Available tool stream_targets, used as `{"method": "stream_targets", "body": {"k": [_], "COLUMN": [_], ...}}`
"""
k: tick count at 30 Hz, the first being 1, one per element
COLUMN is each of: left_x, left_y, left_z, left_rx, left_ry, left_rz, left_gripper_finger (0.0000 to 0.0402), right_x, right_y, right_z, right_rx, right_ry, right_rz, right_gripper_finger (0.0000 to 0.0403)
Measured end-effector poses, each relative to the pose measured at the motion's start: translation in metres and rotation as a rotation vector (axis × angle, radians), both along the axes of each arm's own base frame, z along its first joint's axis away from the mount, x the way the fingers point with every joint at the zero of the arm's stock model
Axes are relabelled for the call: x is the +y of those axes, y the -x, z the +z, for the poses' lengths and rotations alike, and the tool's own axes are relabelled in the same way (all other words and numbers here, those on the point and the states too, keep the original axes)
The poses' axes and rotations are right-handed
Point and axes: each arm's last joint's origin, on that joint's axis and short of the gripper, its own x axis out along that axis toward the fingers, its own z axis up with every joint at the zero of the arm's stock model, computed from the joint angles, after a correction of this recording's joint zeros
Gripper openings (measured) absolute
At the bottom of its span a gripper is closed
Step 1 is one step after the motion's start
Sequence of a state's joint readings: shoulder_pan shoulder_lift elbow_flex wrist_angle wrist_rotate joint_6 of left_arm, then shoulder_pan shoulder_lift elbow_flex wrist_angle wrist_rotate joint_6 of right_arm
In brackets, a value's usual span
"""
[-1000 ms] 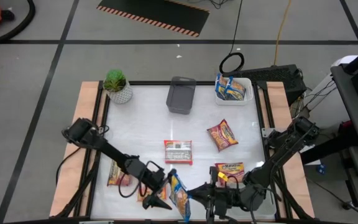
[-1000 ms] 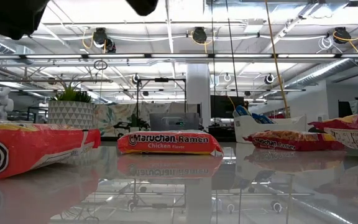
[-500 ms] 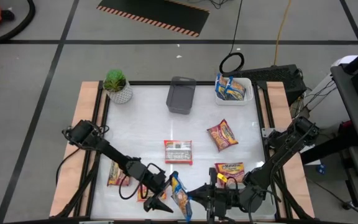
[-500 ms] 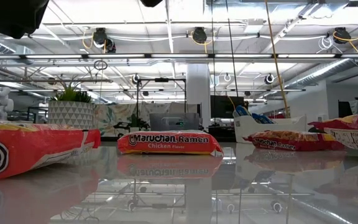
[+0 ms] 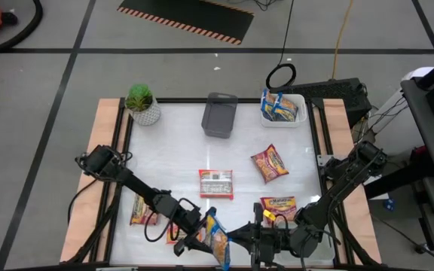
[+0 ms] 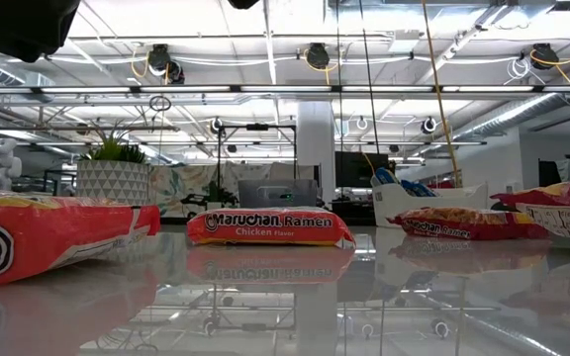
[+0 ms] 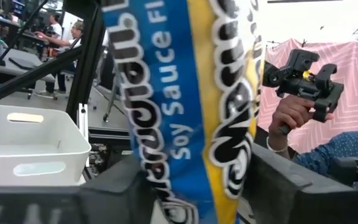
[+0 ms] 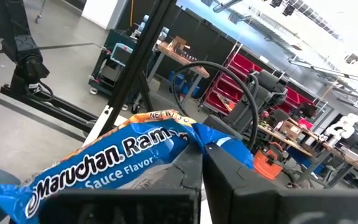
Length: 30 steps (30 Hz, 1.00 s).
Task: Sort Maruchan noodles
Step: Put the blue noodle pack into the white bin
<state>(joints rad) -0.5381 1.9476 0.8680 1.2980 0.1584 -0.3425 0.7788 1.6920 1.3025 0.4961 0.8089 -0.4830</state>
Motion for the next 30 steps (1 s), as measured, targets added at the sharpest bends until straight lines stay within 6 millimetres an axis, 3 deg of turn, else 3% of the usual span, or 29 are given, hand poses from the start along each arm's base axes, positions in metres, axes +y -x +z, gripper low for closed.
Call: {"method": "stream_targets", "body": {"k": [7, 14, 23, 30], "left_x": [0.003, 0.004, 0.011, 0.017], "left_y": [-0.002, -0.003, -0.008, -0.011], "left_z": [-0.002, -0.002, -0.010, -0.019], "left_rx": [0.015, 0.019, 0.108, 0.219], "left_ry": [-0.008, -0.008, -0.042, -0.144], "left_rz": [0.020, 0.025, 0.099, 0.252], "left_gripper_finger": [0.0111, 0.0095, 0.0094, 0.0094], "right_x": [0.000, -0.001, 0.004, 0.009], "right_y": [0.000, 0.003, 0.023, 0.035], "right_z": [-0.001, -0.001, 0.001, 0.011], "right_rx": [0.006, 0.009, -0.025, -0.079], "right_ry": [0.011, 0.005, -0.124, -0.250], "right_rz": [-0.002, -0.155, -0.502, -0.577], "right_gripper_finger": [0.0000, 0.0010, 0.0113, 0.0177]}}
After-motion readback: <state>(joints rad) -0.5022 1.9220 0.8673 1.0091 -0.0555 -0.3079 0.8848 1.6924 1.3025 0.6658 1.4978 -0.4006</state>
